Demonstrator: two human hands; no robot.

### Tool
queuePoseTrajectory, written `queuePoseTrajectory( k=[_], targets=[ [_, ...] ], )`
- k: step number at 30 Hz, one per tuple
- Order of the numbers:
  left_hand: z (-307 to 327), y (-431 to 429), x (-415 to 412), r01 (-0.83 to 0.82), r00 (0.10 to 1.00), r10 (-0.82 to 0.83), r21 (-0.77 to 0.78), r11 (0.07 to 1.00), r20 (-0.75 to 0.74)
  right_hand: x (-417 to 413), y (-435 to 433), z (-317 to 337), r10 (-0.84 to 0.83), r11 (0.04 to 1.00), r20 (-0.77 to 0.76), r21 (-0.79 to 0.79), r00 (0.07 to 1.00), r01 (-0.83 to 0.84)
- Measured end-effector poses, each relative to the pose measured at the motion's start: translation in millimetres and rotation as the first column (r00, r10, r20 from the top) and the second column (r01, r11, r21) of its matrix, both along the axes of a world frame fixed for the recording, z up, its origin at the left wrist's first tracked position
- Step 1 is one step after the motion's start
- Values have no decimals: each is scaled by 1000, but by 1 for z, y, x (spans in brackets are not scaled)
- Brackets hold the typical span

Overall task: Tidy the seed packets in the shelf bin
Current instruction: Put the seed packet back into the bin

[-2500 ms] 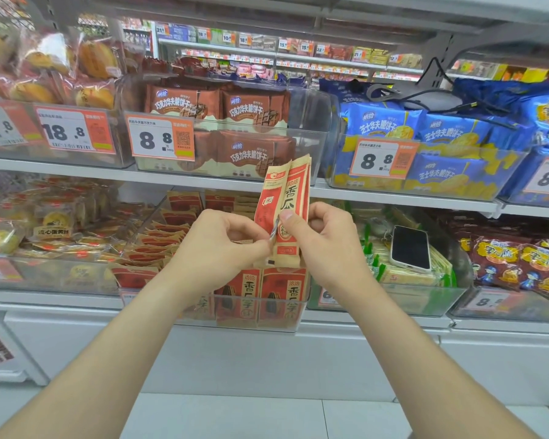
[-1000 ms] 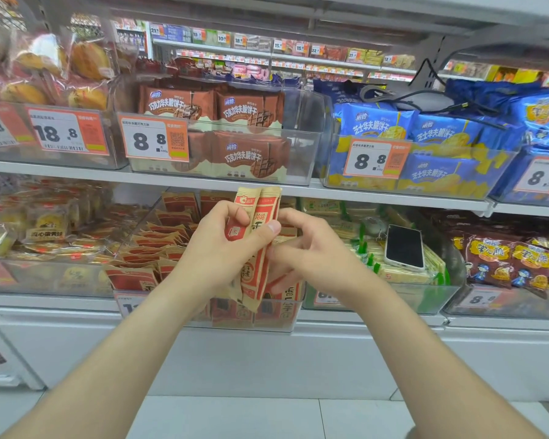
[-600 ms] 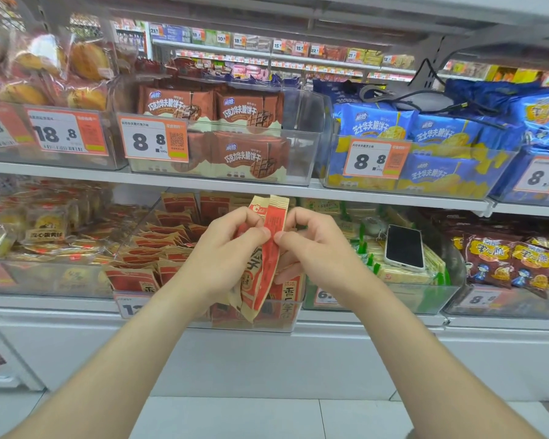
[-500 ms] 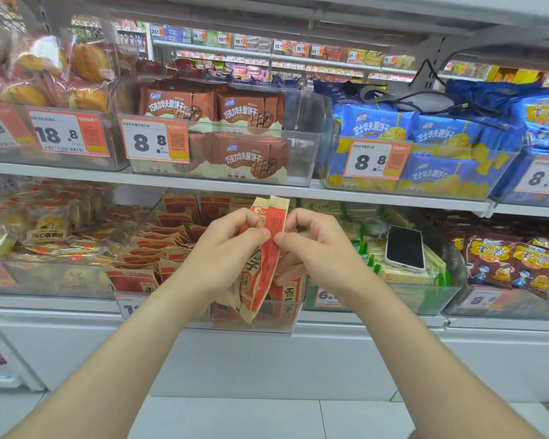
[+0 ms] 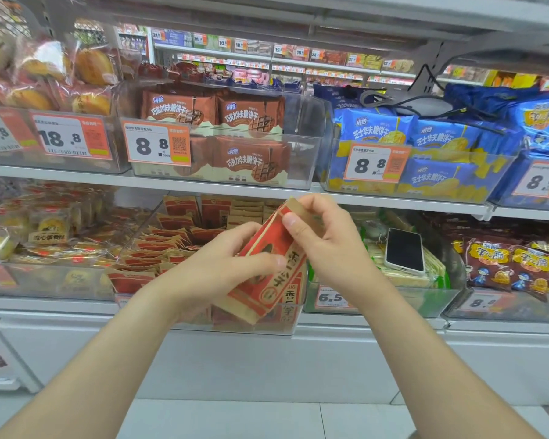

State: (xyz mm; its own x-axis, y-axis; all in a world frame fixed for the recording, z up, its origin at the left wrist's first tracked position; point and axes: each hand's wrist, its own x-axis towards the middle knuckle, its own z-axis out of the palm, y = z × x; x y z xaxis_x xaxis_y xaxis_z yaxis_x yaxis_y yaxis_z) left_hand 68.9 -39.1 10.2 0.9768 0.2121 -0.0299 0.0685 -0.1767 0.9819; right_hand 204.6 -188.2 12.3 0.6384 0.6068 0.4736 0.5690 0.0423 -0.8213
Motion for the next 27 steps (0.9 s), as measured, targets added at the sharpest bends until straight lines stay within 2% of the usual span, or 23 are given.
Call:
queuePoseTrajectory(
  k=[3, 5, 9, 11, 14, 16, 20, 22, 25, 27],
  targets=[
    [-1, 9, -3, 21, 999, -28, 187, 982, 36, 6, -1, -2, -93, 994, -7, 57, 996, 93],
    [0, 11, -6, 27, 998, -37, 233, 972, 41, 5, -1, -2, -121, 991, 25, 57, 992, 120],
    [-3, 14, -8, 20, 997, -35, 215, 976, 67, 1, 1, -1, -127, 991, -3, 50, 992, 127],
    [-3, 15, -7, 8, 995, -21, 130, 991, 99, -1, -1, 4, -109, 994, -124, 15, 986, 112],
    [-1, 17, -7, -55, 987, 50, 26, 998, 152, -5, -7, 11, 25, 996, -335, -70, 942, -52],
    [-1, 20, -6, -59, 984, 59, -6, 998, 169, -7, -7, 11, 78, 980, -354, -144, 932, -137],
    [0, 30, -7, -70, 989, 70, 1, 998, 128, -11, 1, 6, 60, 980, -377, -156, 924, -127],
    [-2, 37, -7, -148, 982, 135, 93, 985, 136, -12, 7, 3, 19, 983, -343, -167, 939, -81],
    [-6, 49, -9, -232, 963, 190, 227, 946, 189, -8, 19, -5, -82, 968, -97, -243, 992, 56],
    [-9, 57, -10, -248, 958, 190, 284, 926, 217, -11, 29, -7, -96, 980, -61, -178, 994, 84]
  ],
)
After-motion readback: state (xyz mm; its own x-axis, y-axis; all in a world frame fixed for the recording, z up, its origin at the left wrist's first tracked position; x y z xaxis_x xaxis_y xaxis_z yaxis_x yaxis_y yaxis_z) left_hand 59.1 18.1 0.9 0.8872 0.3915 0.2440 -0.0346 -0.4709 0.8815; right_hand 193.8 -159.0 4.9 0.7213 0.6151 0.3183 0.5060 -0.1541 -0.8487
